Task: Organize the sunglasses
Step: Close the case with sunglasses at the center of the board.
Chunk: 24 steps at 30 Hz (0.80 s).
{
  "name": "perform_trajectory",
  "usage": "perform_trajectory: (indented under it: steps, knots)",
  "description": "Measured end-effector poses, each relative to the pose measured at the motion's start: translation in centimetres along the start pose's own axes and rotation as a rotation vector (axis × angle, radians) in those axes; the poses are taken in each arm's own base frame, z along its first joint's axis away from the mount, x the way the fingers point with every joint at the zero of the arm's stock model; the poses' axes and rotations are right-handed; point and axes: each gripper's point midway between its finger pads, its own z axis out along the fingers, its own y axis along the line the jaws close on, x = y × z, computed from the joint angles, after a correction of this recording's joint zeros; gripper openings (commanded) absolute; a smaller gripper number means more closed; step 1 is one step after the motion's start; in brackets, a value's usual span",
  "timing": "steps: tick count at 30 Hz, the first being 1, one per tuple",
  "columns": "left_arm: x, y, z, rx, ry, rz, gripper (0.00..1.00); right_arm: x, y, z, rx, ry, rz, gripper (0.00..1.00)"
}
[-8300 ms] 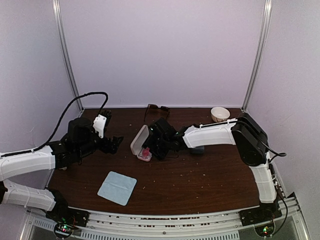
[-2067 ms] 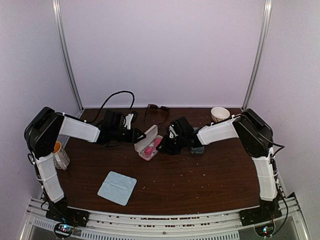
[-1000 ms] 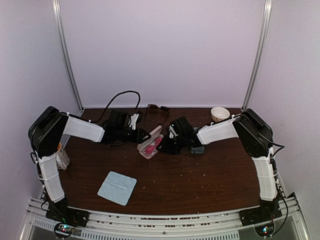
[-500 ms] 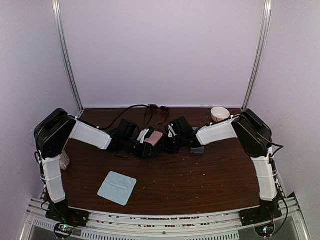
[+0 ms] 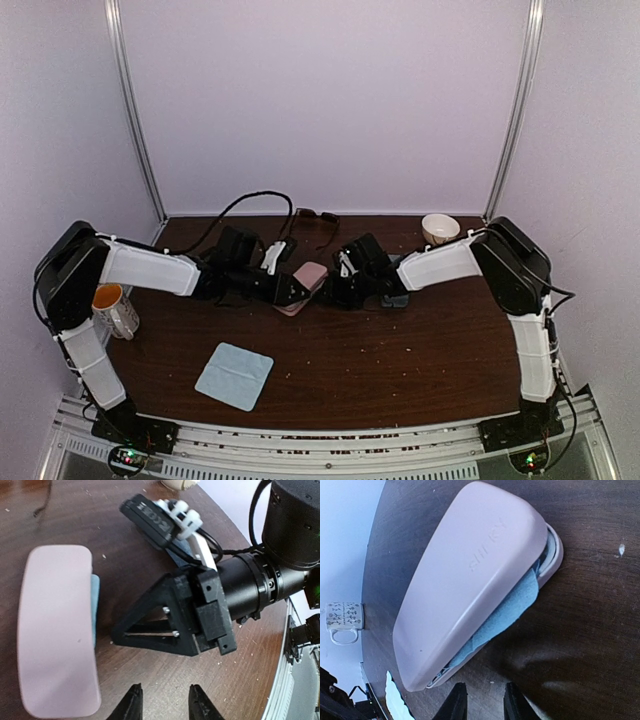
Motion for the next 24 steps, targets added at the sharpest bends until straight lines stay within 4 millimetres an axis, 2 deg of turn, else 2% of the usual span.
perform_trajectory:
  steps: [3, 5, 8, 12, 13, 14, 18, 24]
  knots:
    - [-0.4, 0.1, -1.3, -0.048, -0.024, 0.033, 0.43, -0.3, 0.2, -1.0, 0.012, -0.009, -0.019, 0.29]
    - [-0.5, 0.4, -2.2, -0.088, -0.033, 0.054, 0.55, -0.6, 0.5, -1.8, 0.018, -0.02, -0.035, 0.31]
    - [-0.7, 0.9, -3.6, -0.153, -0.048, 0.092, 0.69, -1.2, 0.9, -3.5, 0.033, -0.042, -0.065, 0.35]
    - [-0.7, 1.9, -4.8, -0.239, -0.059, 0.134, 0.81, -1.7, 1.1, -5.7, 0.065, -0.071, -0.109, 0.39]
    - [-0.6, 2.2, -5.1, -0.26, -0.06, 0.144, 0.87, -1.6, 1.0, -6.2, 0.075, -0.073, -0.118, 0.39]
    - [-0.6, 2.5, -5.2, -0.281, -0.06, 0.151, 0.96, -1.7, 0.8, -6.6, 0.087, -0.078, -0.127, 0.39]
    - [-0.6, 3.5, -5.5, -0.339, -0.057, 0.174, 0.98, -1.5, 0.0, -7.9, 0.129, -0.081, -0.153, 0.4]
    - [-0.8, 4.6, -4.9, -0.394, -0.012, 0.212, 0.98, -0.4, -3.5, -9.5, 0.22, -0.07, -0.148, 0.42]
